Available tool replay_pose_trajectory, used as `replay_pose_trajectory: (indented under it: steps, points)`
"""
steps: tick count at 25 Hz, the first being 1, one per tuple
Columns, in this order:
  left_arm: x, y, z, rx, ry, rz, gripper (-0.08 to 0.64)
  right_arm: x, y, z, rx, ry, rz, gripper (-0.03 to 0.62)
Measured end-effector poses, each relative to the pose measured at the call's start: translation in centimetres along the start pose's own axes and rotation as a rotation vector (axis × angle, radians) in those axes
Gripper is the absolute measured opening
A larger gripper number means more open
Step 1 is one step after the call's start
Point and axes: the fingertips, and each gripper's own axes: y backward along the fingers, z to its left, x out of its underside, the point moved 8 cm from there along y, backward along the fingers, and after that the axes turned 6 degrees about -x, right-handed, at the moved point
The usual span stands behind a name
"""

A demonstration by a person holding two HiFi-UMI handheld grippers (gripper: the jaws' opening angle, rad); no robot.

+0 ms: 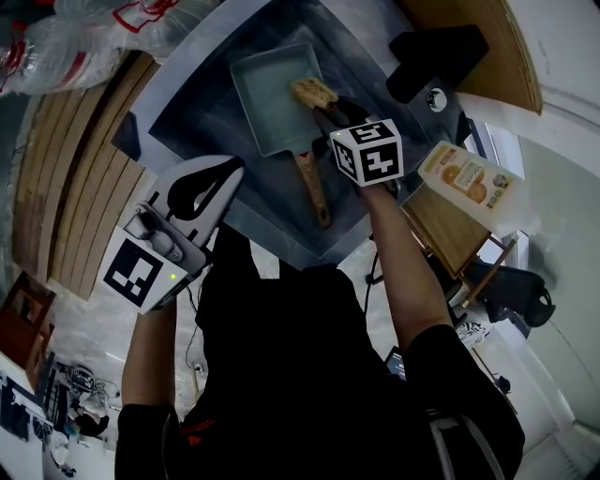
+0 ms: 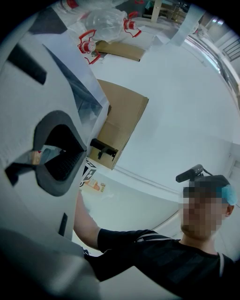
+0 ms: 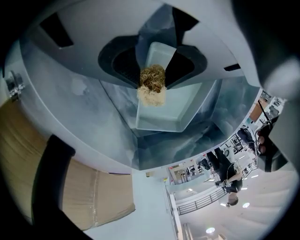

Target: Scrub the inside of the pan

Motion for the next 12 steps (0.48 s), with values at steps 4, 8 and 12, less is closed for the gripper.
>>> replay_pose_trajectory:
  steps: [4,8,12]
  points:
    - [0.1,0.3,-0.1,-0.002,0.0,-0.008,0.018,-0.2,0.4,0.1,0.003,0.009,-0.007,0.173]
    - [0.2,1.0,-0.2,-0.006,0.003,-0.021,0.018,-0.6,1.0,1.7,-0.02,0.044,-0.006,0.173]
    - [0.1,2.1,-0.3,-0.011,0.004,-0.037,0.018,-0.6,1.5,4.0,-0.049,0.087,0.004,0.173]
